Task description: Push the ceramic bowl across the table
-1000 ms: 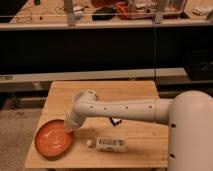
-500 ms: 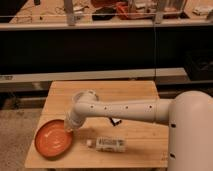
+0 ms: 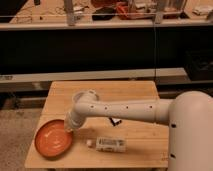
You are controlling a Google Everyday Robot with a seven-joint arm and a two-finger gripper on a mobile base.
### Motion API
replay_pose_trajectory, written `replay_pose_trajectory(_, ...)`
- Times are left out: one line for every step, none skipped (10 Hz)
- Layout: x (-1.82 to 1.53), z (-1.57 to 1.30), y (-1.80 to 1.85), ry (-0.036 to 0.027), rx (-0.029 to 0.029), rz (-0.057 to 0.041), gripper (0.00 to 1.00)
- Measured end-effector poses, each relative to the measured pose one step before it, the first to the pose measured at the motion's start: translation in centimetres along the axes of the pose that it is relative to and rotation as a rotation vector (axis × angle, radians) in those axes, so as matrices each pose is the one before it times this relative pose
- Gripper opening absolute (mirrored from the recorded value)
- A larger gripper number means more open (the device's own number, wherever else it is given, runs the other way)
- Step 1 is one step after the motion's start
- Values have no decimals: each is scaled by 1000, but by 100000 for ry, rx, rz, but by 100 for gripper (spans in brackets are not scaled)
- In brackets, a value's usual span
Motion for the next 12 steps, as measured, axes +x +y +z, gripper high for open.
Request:
replay_pose_trajectory(33,5,22,-157,-82,385,0)
replay_pose_trajectory(41,-51,-12,-34,42,445,0)
replay_pose_trajectory(89,-45,-6,23,73,424,0)
replay_pose_trajectory(-4,10,7,-126,-102,872,0)
replay_pose_trajectory(-16,-10,-13,-77,-31,630,0)
replay_pose_trajectory(5,-3,-4,-119,-39,638,0)
replay_pose_trajectory(39,-46,-16,-237,-168,881,0)
replay_pose_trajectory(58,-81,30,-147,-223,748,0)
replay_pose_trajectory(36,-20,40,-116,-158,583,0)
replay_pose_trajectory(9,-32,12,-83,-112,561,0)
replay_pose_trajectory(16,-4,31,-206,-220,666,0)
replay_pose_trajectory(39,-19,40,-210,-208,673,0)
